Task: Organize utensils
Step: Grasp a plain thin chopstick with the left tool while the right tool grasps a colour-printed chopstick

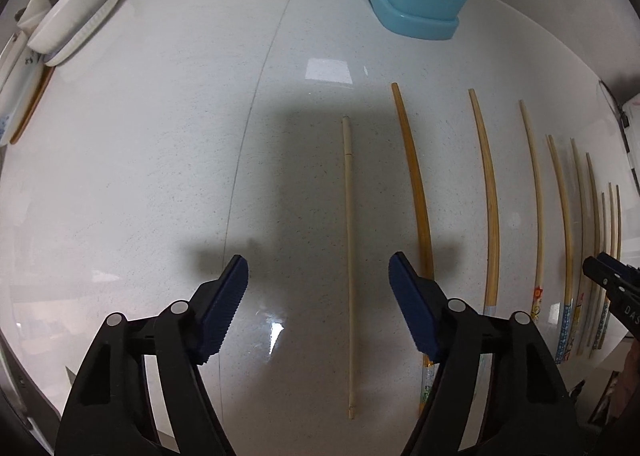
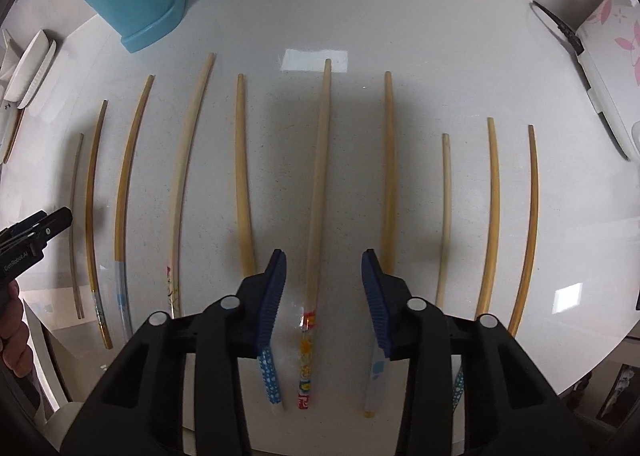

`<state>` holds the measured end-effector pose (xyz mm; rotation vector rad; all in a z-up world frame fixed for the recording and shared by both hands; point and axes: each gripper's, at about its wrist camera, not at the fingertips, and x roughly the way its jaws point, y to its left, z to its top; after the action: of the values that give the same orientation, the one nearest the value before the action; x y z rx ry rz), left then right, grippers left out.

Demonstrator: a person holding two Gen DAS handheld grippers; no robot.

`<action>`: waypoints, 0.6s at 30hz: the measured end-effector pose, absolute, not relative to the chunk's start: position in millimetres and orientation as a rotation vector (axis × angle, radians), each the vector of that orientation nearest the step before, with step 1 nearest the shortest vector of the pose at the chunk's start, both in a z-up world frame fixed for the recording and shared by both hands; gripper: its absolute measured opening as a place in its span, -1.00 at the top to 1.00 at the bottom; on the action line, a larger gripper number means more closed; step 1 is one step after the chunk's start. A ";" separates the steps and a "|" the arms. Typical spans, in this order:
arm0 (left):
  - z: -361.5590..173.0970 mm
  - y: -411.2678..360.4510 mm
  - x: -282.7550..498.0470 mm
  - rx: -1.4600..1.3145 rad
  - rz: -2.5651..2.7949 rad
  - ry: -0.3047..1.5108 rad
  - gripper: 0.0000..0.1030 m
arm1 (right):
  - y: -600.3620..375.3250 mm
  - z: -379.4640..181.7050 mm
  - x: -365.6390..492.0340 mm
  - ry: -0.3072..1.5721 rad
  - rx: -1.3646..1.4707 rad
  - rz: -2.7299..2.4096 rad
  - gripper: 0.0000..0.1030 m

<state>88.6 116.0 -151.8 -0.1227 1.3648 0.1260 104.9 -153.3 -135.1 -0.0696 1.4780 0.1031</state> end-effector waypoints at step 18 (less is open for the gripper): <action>-162.3 103.8 99.6 -0.092 0.098 1.484 0.93 | -131.8 -145.5 127.6 1.576 -0.051 0.053 0.89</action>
<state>99.6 103.8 -162.3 -0.0919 1.4839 0.0978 127.6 -131.8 -145.5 -0.0510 1.5759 0.0527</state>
